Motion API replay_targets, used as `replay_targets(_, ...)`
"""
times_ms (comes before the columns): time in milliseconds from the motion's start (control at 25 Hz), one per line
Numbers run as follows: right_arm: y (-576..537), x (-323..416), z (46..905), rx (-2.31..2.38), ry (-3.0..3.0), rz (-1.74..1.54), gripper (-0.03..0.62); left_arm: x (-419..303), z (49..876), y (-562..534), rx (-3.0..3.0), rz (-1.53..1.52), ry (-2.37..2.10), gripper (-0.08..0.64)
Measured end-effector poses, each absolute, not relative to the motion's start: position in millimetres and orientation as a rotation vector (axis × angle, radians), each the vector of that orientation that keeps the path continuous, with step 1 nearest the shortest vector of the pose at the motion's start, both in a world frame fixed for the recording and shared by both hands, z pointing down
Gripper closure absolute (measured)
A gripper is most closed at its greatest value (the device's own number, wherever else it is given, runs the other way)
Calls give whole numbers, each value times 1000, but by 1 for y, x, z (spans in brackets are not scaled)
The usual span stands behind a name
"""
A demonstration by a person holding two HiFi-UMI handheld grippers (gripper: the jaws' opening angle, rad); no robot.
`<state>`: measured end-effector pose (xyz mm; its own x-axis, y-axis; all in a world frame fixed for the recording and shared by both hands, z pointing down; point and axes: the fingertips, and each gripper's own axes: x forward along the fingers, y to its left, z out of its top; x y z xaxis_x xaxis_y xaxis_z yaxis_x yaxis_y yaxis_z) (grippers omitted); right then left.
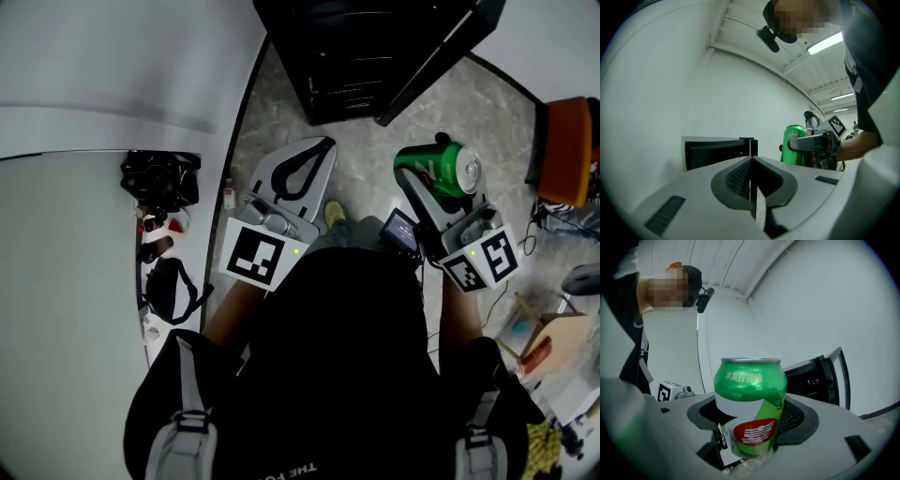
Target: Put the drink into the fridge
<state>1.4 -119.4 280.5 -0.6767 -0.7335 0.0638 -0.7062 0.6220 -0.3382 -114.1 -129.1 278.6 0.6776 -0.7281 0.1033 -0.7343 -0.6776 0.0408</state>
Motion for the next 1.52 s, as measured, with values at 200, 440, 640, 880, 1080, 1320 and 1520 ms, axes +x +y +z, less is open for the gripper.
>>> replay_targets(200,-119,1,279,-1228,2756,-515,252,-116,278,-129,2807,116,-1230,549)
replay_targets(440,-118,1,277,-1236,2755,-495,252,-121,275,-129,2812,88,-1248,549)
replay_targets(640,-118,2,279,-1231,2750,-493,252,-121,272,-127,2818,85,-1273,549)
replay_targets(880,-119,3,280,-1220,2753,-487,252,-122,273,-123,2802,90,-1287,549)
replay_targets(1080,-123,7,284,-1221,2758,-486,252,-120,277,-128,2800,112,-1287,549)
replay_targets(1320,-159,33,283,-1226,2750,-508,252,-94,270,-165,2802,136,-1279,549)
replay_targets(1520,-189,50,282,-1220,2755,-514,252,-76,268,-194,2805,155,-1276,549)
